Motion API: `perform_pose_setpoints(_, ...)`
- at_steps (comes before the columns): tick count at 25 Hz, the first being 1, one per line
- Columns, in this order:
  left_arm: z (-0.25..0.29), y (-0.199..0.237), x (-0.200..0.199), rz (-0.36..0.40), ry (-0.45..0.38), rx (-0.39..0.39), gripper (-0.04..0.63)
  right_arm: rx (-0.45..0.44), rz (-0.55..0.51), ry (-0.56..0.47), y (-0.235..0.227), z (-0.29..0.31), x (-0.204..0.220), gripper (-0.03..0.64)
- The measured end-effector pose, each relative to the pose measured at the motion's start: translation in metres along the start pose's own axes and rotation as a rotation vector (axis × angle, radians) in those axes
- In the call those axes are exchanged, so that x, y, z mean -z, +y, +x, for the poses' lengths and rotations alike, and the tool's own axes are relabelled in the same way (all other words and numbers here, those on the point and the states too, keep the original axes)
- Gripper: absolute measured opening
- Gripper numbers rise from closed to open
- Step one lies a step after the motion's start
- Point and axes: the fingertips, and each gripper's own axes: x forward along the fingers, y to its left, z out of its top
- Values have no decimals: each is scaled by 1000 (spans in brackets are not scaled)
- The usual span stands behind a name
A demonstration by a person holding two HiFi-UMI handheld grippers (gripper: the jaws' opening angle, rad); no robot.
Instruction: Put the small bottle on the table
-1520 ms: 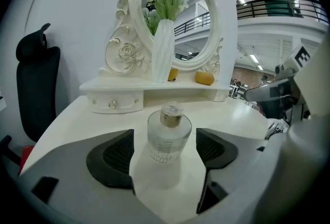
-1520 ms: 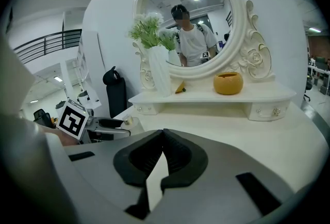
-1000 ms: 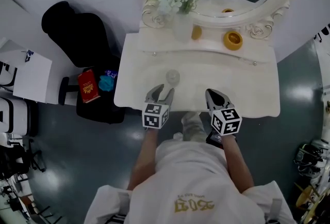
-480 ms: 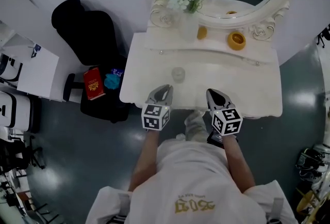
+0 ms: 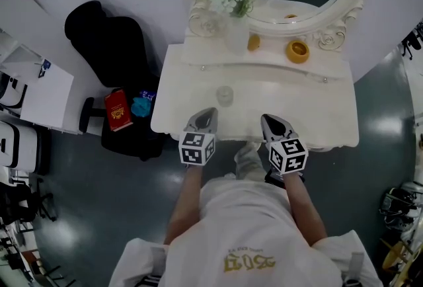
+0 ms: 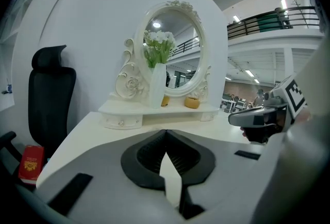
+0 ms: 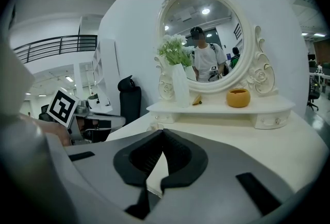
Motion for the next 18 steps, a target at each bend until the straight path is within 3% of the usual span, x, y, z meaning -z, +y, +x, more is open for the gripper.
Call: perform_pose_setpoints(18,4,9,6,46,48,-38,14,-8,19,2,1,4,-2,13)
